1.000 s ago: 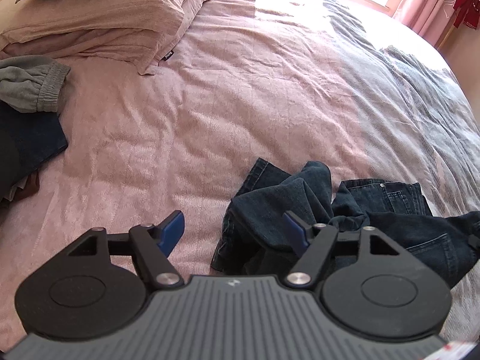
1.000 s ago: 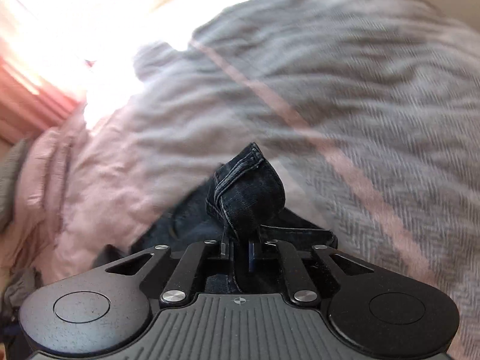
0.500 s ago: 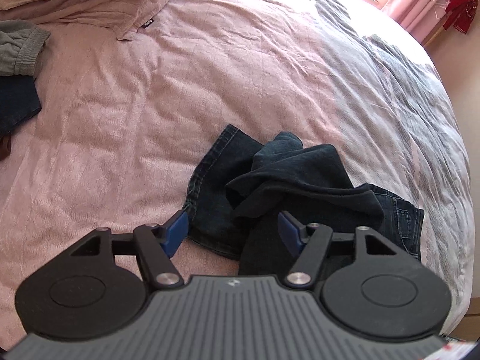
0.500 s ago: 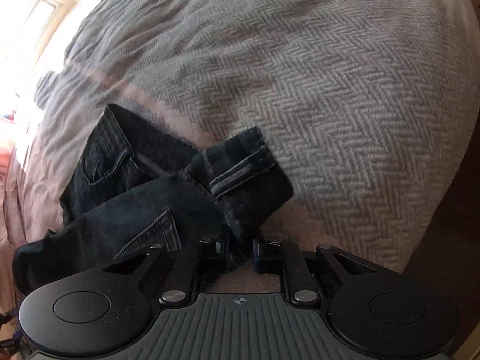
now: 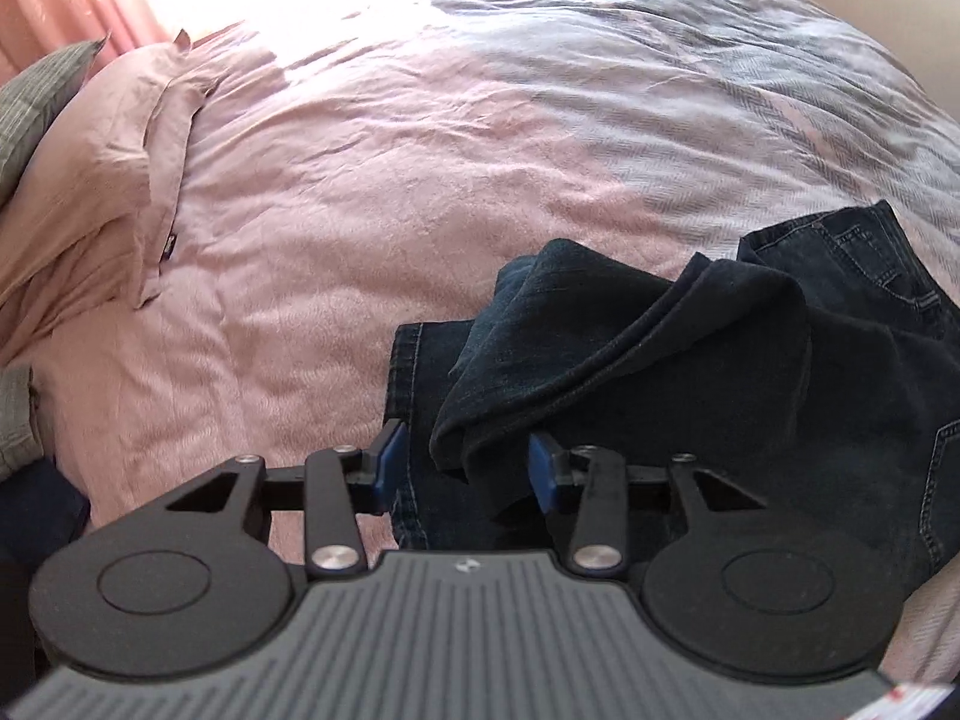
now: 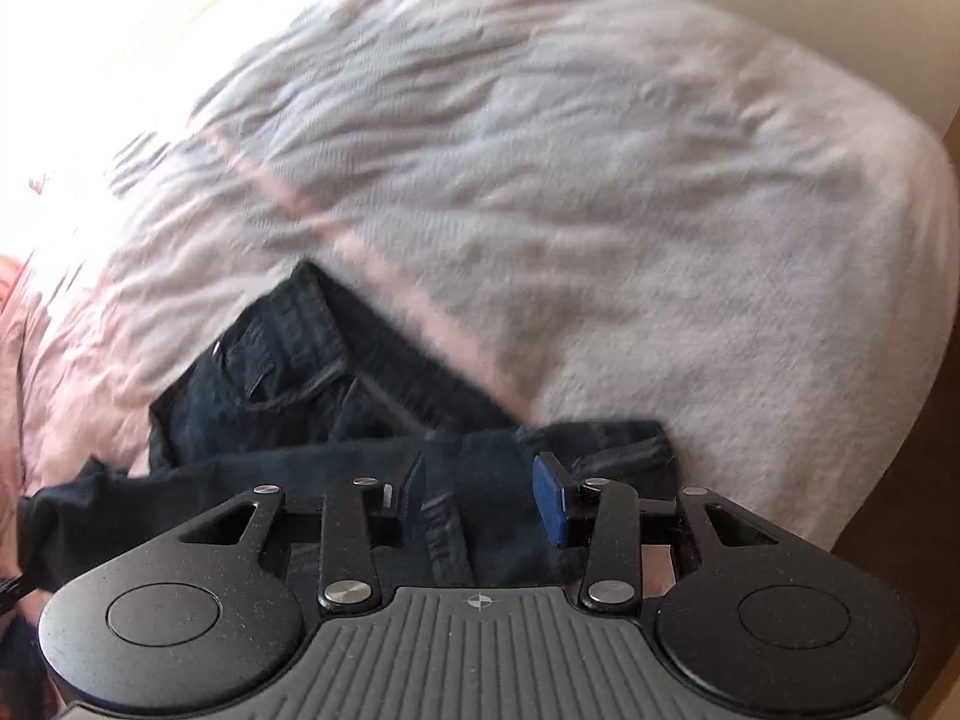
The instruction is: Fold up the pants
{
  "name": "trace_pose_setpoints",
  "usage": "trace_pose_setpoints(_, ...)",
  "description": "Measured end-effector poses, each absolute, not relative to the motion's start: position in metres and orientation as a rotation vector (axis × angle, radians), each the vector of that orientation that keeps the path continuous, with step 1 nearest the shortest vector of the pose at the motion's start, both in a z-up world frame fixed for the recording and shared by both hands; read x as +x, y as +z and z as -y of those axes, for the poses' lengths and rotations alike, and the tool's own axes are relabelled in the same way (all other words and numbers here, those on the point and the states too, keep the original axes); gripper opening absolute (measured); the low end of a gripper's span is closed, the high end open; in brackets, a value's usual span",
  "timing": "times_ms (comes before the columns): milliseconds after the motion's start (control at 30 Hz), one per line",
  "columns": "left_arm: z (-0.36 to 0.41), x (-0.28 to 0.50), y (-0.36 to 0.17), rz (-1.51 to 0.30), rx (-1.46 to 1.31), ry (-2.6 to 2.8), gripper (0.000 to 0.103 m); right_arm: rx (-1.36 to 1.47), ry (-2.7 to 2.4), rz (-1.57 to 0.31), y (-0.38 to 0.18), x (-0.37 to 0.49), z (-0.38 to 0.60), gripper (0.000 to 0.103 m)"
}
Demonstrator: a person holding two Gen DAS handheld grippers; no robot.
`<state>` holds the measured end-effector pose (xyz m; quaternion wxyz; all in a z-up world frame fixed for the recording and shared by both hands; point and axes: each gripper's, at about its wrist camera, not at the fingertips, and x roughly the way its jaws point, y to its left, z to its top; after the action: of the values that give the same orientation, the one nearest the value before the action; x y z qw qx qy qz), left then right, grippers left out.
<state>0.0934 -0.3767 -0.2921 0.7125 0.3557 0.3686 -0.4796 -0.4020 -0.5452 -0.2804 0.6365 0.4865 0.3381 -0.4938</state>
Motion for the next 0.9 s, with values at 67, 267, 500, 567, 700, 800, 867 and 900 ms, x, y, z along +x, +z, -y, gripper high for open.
trace_pose_setpoints(67, 0.381, 0.094, -0.300, -0.794, 0.814, -1.095, 0.037, 1.203, -1.109, -0.721, -0.290, -0.400, 0.546, 0.037)
trace_pose_setpoints(267, 0.386, 0.094, -0.306, -0.760, 0.836, -1.159, 0.014, 1.597, -1.097, -0.504, -0.329, -0.398, 0.568, 0.041)
trace_pose_setpoints(500, 0.376, 0.097, -0.308, -0.767, 0.827, -1.156, 0.012, 1.789, -1.304, -0.564, -0.373, -0.385, 0.615, 0.042)
trace_pose_setpoints(567, 0.374, 0.097, -0.308, -0.773, 0.815, -1.151, 0.011, 1.871, -1.321, -0.629, -0.394, -0.382, 0.625, 0.042)
trace_pose_setpoints(700, 0.370, 0.095, -0.305, -0.781, 0.789, -1.138, 0.006, 1.924, -1.296, -0.782, -0.417, -0.375, 0.637, 0.036)
trace_pose_setpoints(800, 0.368, 0.096, -0.296, -0.773, 0.755, -1.113, 0.004, 1.774, -1.199, -0.835, -0.390, -0.367, 0.639, 0.001)
trace_pose_setpoints(867, 0.368, 0.101, -0.284, -0.774, 0.695, -1.088, 0.003, 1.597, -1.155, -0.803, -0.352, -0.361, 0.632, 0.001)
trace_pose_setpoints(900, 0.370, 0.104, -0.276, -0.765, 0.670, -1.078, 0.003, 1.512, -1.119, -0.763, -0.333, -0.358, 0.626, 0.001)
